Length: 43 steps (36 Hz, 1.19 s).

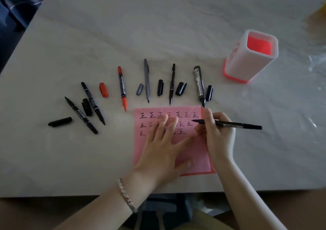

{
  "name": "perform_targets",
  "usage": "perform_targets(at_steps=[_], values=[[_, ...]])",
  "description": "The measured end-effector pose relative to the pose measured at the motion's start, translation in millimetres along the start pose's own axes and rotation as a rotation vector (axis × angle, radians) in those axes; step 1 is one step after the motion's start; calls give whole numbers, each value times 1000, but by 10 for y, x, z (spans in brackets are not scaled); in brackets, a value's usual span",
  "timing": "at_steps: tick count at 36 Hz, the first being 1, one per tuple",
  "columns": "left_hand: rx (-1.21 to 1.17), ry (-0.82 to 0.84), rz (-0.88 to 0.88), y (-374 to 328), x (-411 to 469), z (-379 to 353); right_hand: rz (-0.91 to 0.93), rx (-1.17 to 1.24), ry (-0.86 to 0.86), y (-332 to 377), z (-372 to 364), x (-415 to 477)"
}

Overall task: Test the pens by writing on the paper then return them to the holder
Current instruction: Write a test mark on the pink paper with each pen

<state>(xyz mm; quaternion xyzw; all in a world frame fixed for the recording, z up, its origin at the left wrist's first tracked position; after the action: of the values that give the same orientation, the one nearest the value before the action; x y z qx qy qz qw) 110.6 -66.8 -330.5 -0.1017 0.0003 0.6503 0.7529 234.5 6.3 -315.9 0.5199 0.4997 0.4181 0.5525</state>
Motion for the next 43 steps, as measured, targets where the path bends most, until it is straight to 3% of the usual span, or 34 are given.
perform_targets(at_steps=[8,43], values=[[4,-82,-16,8,-16,-15,279,-241,-95,63,84,-83],[3,-67,-17,9,-12,-26,340,-260,-52,62,25,-116]])
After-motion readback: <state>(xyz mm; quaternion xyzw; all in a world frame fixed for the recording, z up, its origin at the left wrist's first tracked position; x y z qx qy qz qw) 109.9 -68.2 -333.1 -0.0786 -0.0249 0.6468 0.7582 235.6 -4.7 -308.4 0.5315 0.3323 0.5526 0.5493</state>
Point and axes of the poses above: each hand's wrist, its own x-axis towards the middle knuckle, its own z-axis out of the back of the hand, y = z × x, the point moved 10 cm from there along x, towards the middle knuckle, and after that the axes turned 9 degrees about x, right-handed, at the moved point
